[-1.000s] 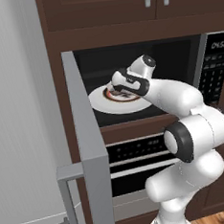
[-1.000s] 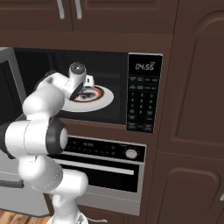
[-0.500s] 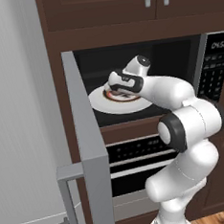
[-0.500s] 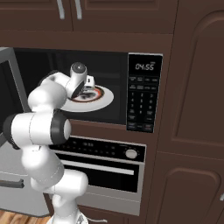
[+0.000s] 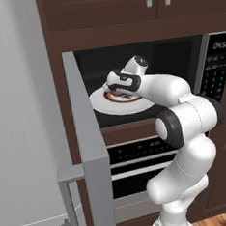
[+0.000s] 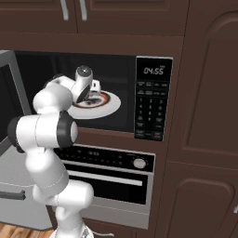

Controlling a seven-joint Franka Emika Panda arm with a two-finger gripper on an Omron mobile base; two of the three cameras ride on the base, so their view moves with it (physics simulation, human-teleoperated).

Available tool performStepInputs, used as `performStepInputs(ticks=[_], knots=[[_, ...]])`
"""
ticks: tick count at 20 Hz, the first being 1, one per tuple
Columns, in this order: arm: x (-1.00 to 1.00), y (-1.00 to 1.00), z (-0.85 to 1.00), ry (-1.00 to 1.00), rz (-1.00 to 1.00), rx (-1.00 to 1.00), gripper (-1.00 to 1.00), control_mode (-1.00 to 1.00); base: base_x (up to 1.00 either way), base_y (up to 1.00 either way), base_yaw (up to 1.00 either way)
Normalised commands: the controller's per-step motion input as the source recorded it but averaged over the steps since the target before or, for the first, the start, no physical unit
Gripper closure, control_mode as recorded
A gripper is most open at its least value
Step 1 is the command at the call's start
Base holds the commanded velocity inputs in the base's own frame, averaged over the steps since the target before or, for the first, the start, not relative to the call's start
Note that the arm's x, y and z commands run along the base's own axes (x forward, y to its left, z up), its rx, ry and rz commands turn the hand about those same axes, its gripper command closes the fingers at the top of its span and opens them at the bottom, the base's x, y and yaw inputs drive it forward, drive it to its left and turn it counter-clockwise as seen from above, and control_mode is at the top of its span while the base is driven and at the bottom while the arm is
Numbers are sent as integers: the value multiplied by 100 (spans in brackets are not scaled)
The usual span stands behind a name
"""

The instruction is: Retrieve the reheated potato from the microwave, then place the potato, cheese, and condiment on the cutting board.

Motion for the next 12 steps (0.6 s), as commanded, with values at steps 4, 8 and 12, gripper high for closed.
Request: performStepInputs(ticks=[4, 8, 12], knots=[[2, 2, -22, 0, 0, 0, -100, -100, 0, 0, 0], [-13, 1, -24, 0, 0, 0, 100, -100, 0, 0, 0], [-21, 0, -10, -4, 0, 1, 100, -100, 0, 0, 0]])
